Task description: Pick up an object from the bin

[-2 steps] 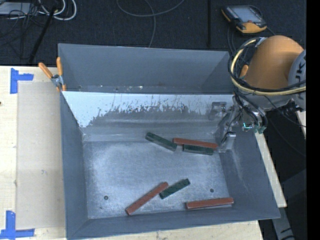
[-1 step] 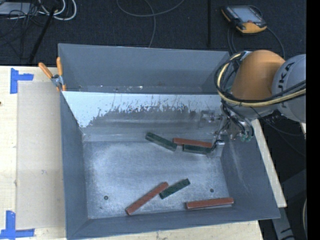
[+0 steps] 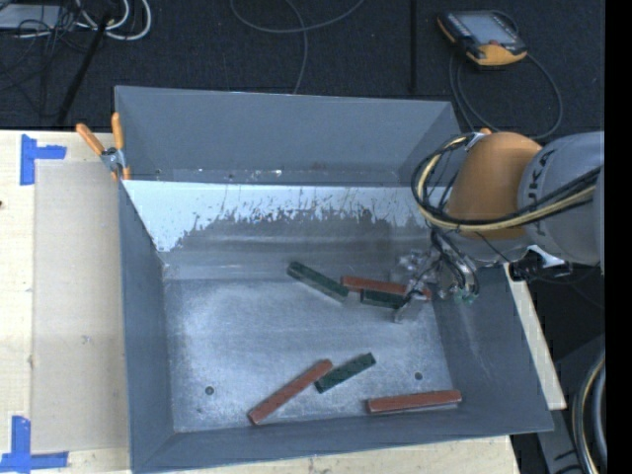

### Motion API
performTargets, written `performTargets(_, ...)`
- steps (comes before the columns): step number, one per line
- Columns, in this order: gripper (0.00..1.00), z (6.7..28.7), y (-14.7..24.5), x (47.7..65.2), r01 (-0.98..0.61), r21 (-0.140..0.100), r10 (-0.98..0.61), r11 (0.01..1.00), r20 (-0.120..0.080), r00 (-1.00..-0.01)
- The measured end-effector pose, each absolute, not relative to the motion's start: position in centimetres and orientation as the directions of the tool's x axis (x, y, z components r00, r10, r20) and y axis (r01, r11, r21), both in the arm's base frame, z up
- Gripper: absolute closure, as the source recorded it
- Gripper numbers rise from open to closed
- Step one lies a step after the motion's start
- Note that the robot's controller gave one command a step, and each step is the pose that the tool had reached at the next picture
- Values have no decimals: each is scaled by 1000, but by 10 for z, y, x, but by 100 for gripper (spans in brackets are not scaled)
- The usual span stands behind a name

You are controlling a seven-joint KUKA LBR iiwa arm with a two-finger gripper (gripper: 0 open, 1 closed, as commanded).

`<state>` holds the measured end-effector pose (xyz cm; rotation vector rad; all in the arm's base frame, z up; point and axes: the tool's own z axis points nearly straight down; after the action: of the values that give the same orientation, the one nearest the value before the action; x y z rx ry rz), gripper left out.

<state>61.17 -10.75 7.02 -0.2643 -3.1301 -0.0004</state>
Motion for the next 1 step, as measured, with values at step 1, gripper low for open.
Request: performTargets(1,100,70,-107,612,167,0,167,986,0,-986)
